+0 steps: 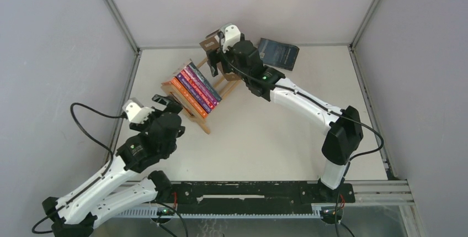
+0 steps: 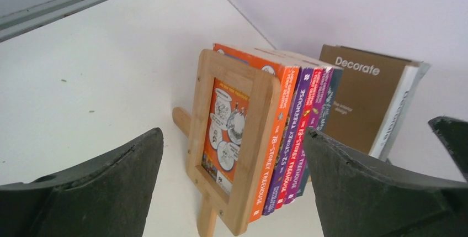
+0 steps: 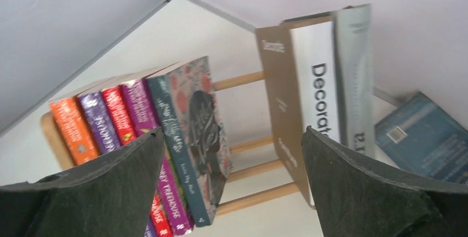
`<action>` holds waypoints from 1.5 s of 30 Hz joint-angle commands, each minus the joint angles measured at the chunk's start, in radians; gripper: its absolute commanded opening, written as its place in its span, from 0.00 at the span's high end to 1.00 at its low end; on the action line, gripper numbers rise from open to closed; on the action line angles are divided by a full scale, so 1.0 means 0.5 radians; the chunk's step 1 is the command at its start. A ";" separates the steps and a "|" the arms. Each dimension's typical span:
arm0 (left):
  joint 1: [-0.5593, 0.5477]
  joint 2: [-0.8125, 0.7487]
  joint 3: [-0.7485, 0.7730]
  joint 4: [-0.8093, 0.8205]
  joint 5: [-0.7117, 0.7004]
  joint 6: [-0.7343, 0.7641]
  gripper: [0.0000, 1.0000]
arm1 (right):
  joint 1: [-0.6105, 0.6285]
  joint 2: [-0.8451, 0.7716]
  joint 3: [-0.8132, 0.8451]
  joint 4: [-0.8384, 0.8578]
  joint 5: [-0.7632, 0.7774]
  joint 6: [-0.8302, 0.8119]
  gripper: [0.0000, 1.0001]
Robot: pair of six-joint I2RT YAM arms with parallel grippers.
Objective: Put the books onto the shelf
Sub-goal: Place the book on the shelf, then adjust the shelf at the center of the board.
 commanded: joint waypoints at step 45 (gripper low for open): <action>0.335 0.152 -0.039 0.698 0.710 0.783 0.13 | -1.017 1.354 0.683 0.538 -0.711 2.184 1.00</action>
